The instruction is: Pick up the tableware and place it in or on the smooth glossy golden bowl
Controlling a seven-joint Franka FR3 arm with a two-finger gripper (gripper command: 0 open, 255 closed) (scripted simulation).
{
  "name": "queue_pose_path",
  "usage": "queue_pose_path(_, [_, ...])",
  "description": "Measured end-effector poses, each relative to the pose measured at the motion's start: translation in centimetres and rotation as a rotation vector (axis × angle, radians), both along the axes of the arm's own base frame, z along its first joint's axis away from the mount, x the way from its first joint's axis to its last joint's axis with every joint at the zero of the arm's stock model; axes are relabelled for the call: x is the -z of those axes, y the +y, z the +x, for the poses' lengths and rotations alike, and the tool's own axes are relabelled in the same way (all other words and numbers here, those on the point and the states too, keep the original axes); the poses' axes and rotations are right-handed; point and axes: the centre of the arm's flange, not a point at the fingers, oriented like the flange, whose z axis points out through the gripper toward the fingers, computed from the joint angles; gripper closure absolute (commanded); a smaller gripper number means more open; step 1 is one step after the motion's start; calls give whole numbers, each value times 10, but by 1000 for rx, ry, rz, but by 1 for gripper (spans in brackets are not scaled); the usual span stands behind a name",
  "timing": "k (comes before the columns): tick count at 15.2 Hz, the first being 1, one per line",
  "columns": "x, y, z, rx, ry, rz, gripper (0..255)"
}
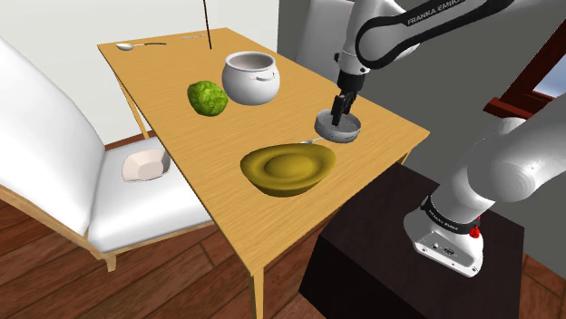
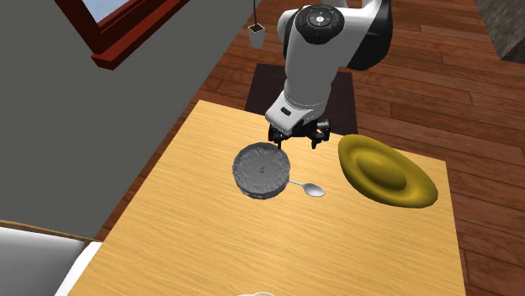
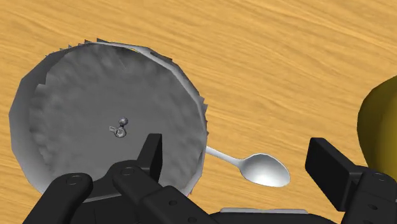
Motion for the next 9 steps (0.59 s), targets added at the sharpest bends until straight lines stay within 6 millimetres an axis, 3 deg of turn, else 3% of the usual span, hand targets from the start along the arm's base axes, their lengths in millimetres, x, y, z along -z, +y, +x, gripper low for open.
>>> queue_pose_path(3, [21, -7, 21, -9, -40, -14, 0])
queue_pose_path(9, [51, -8, 25, -11, -51, -17, 0])
